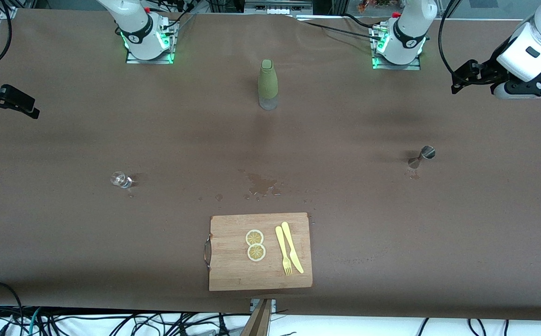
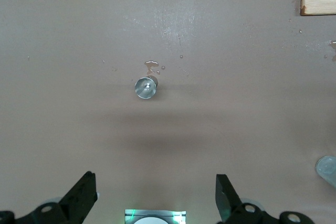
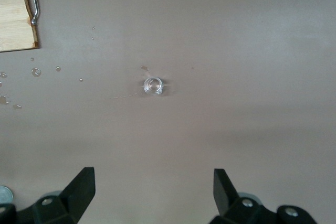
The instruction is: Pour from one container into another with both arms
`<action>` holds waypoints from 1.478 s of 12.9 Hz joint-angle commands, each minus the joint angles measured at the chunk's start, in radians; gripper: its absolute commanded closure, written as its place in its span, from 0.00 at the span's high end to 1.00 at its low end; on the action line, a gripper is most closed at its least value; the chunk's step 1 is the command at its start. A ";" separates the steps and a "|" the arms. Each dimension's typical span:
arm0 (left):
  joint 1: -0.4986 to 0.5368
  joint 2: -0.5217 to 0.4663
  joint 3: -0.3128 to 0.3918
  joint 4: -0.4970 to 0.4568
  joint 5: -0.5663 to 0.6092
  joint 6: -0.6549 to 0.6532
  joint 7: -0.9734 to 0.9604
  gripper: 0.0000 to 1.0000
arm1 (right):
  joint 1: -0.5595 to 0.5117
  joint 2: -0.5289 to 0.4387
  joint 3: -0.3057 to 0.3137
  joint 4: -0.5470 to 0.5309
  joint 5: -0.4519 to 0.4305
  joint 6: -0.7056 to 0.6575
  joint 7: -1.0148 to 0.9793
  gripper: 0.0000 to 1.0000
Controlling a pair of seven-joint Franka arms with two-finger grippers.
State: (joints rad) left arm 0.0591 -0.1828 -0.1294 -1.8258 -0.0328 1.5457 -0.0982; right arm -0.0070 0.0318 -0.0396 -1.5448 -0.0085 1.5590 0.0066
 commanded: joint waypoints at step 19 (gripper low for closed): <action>0.017 0.006 -0.006 0.005 0.028 0.033 0.038 1.00 | -0.002 -0.001 0.003 0.003 0.004 -0.008 0.001 1.00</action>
State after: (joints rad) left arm 0.0603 -0.1786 -0.1304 -1.8257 -0.0328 1.5614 -0.0932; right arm -0.0070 0.0327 -0.0395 -1.5449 -0.0085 1.5582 0.0066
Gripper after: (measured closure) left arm 0.000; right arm 0.000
